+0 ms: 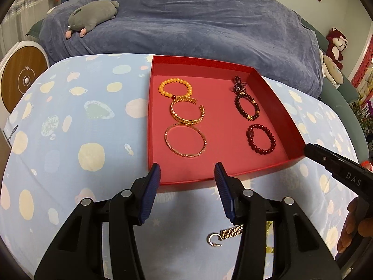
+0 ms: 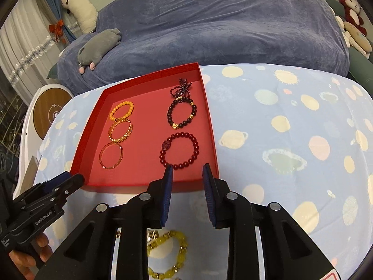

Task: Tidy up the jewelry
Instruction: 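Lower the bangle and red bead bracelet into the red box, opening both grippers, then withdraw both grippers to the gold watch and yellow bead bracelet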

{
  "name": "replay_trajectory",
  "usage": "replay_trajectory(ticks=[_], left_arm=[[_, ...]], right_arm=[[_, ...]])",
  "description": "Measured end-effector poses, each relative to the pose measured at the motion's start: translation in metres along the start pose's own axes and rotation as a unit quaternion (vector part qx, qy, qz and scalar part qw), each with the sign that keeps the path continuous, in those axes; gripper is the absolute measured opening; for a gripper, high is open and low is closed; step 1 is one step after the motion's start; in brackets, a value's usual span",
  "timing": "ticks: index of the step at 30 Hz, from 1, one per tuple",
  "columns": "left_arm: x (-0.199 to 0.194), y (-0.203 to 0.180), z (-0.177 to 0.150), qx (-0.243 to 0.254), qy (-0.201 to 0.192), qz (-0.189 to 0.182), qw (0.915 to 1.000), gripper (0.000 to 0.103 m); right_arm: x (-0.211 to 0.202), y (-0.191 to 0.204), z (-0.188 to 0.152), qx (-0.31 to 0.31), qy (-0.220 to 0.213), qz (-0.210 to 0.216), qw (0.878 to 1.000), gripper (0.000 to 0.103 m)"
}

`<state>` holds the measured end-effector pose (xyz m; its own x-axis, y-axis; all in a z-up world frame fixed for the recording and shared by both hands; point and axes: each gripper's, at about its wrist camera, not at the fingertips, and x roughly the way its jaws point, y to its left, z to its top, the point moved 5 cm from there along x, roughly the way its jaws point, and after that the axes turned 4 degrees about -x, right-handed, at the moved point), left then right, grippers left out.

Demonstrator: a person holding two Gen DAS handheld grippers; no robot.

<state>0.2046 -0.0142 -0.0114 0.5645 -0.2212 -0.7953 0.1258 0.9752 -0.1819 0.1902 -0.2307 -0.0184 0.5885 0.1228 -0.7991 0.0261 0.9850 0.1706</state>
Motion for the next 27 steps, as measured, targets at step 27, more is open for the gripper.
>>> replay_trajectory(ticks=[27], left_arm=[[-0.015, -0.019, -0.084, 0.009, 0.049, -0.034, 0.9982, 0.048]], right_arm=[[0.017, 0.02, -0.092, -0.008, 0.062, -0.001, 0.998, 0.026]])
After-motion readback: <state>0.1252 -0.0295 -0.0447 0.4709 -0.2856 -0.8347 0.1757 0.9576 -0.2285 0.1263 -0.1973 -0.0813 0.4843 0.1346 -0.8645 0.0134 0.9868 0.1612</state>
